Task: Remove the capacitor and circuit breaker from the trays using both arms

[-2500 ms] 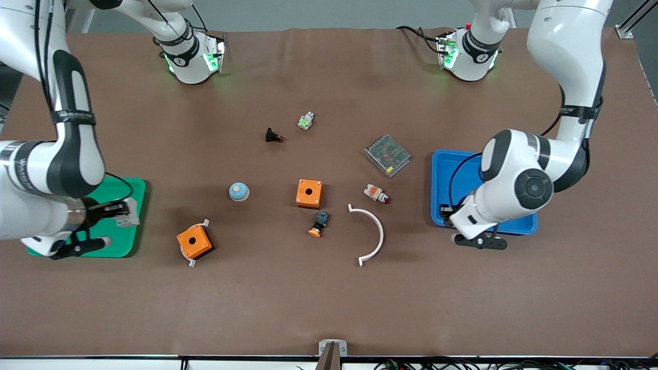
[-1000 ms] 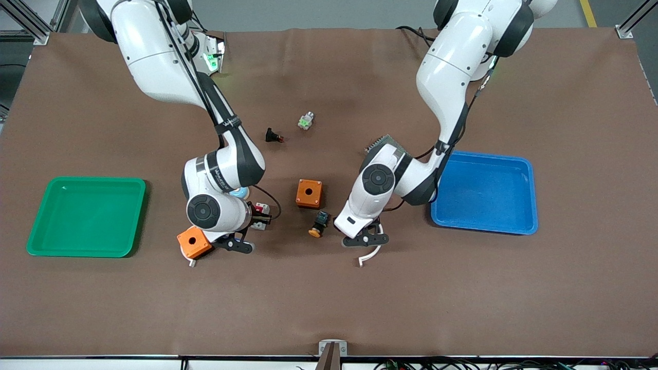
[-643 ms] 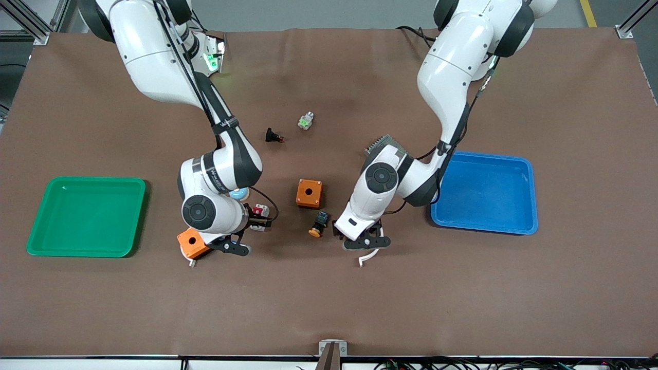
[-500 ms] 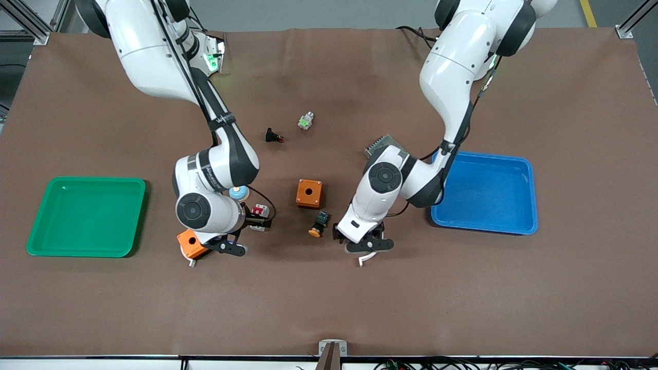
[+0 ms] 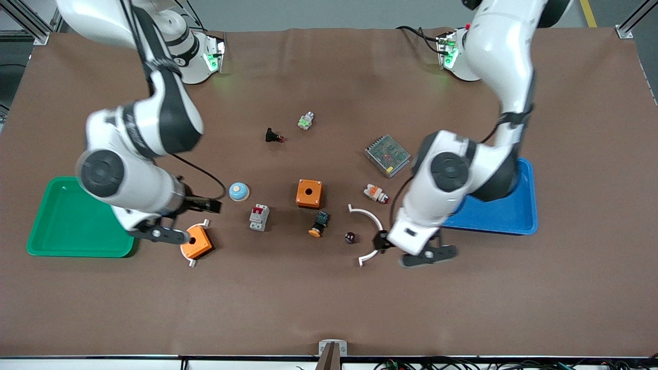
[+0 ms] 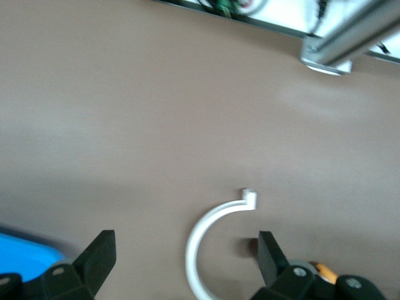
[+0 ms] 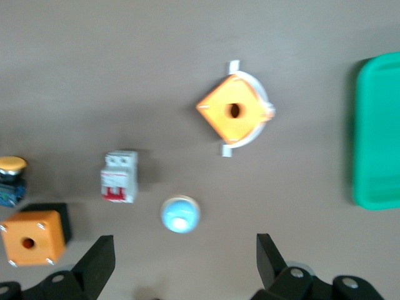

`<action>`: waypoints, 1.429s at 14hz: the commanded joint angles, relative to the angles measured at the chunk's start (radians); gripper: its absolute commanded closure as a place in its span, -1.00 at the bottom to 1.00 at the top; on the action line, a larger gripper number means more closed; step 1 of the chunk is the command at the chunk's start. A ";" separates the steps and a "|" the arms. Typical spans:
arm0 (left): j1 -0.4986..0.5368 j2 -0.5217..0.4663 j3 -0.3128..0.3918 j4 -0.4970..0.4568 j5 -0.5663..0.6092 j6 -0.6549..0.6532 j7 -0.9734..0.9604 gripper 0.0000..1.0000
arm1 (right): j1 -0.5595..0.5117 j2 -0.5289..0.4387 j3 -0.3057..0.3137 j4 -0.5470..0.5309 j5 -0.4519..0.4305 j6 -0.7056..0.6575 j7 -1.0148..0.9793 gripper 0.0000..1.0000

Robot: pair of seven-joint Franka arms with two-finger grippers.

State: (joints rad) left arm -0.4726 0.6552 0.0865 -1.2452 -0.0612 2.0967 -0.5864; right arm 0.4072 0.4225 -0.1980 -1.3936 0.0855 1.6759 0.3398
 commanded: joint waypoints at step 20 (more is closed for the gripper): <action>0.362 -0.713 -0.128 -0.477 0.015 -0.280 0.448 -1.00 | -0.275 -0.562 0.020 -0.343 -0.111 -0.061 -0.429 -1.00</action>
State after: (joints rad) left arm -0.1110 -0.1281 -0.0346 -1.8035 -0.0606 1.8066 -0.1557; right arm 0.1262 -0.1092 -0.1881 -1.7055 0.0151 1.6003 -0.0828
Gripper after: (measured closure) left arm 0.000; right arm 0.000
